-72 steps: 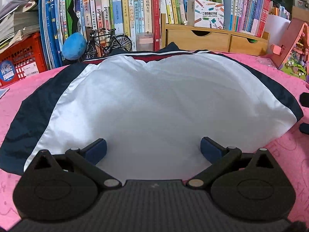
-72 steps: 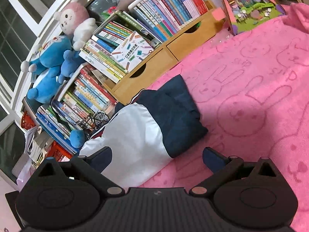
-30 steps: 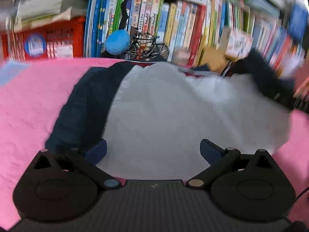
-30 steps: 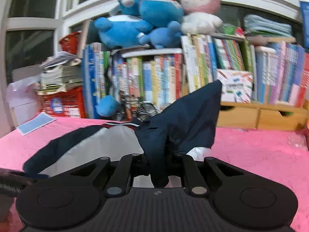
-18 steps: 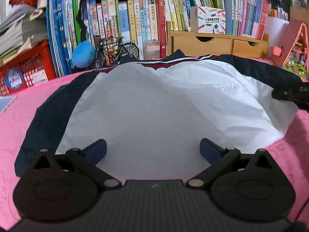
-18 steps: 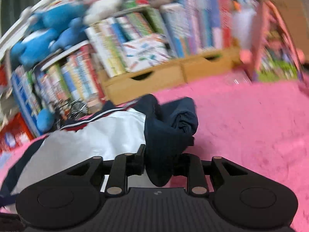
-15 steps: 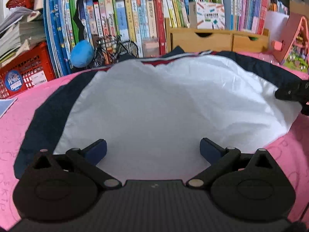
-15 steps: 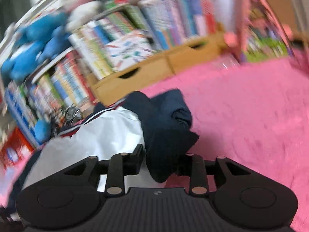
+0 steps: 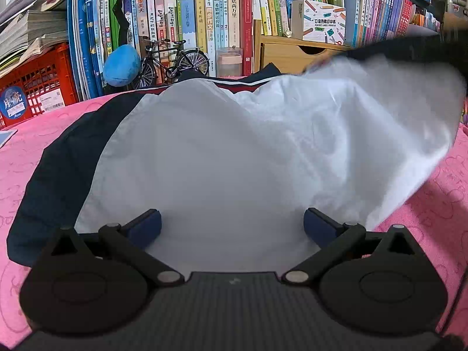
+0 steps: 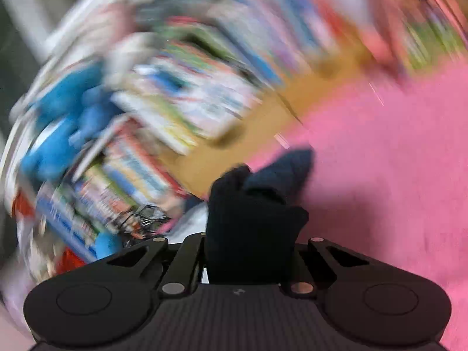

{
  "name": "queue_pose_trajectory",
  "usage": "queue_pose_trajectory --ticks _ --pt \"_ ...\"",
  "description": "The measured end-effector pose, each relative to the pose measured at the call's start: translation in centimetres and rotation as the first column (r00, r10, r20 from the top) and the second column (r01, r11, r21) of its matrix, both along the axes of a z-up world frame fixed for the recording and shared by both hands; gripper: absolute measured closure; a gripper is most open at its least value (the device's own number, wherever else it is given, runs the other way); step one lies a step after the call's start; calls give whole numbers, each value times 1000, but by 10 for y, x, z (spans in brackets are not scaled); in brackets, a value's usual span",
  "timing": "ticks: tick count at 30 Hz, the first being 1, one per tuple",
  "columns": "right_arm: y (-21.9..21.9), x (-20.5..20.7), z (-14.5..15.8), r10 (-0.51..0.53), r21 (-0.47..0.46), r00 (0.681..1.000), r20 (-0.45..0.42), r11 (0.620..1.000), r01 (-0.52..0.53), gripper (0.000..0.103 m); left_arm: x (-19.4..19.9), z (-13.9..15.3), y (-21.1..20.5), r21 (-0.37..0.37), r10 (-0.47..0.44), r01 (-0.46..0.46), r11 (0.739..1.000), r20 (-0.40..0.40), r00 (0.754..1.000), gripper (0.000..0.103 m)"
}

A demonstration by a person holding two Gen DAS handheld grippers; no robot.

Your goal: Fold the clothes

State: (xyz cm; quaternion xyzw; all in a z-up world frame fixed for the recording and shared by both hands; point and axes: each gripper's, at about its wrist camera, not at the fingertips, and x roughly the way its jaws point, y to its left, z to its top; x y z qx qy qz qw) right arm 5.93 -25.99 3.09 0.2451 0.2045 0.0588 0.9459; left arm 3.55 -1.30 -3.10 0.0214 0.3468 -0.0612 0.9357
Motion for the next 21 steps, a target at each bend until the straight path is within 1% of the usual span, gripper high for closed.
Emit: queue_pose_trajectory --ticks 1,2,3,4,5,6,8,9,10,12,15,17,19,20,21 --pt "21 -4 13 66 -83 997 44 995 -62 91 0 0 0 -1 0 0 1000 0 1000 0" --pt "42 -8 27 135 -167 987 83 979 -120 91 0 0 0 -1 0 0 1000 0 1000 0" --pt "62 -12 40 207 -252 972 115 952 -173 91 0 0 0 -2 -1 1 1000 0 1000 0" --pt "83 -16 53 279 -338 950 141 915 -219 91 0 1 1 -8 -5 5 1000 0 1000 0" --pt "105 -20 61 361 -405 920 153 872 -275 91 -1 1 2 -14 -10 10 1000 0 1000 0" --pt "127 -24 64 443 -465 884 152 821 -331 91 -6 2 8 -32 -16 16 999 -4 1000 0" --pt "160 -29 64 547 -545 829 117 734 -407 91 -15 4 21 -70 -28 27 997 -12 1000 0" --pt "174 -30 61 584 -574 806 90 692 -438 91 -19 5 30 -90 -15 14 996 -13 1000 0" --pt "183 -30 55 604 -585 795 65 668 -459 91 -24 6 39 -110 -1 -1 994 -14 1000 0" --pt "196 -27 40 624 -586 782 18 640 -497 91 -32 8 56 -150 27 -30 988 -18 999 0" --pt "204 -22 16 628 -560 778 -27 635 -532 91 -44 10 83 -209 69 -73 975 -24 997 0" --pt "211 -22 4 630 -570 776 -32 627 -532 90 -52 12 100 -248 97 -101 963 -30 995 0" --pt "217 -25 -5 630 -588 775 -38 613 -528 86 -61 14 118 -286 124 -129 949 -37 992 0" --pt "220 -27 -10 630 -599 775 -44 604 -526 81 -65 15 127 -305 137 -143 941 -41 990 0" --pt "223 -30 -13 633 -613 773 -49 592 -524 75 -69 16 136 -324 151 -157 933 -45 988 0"
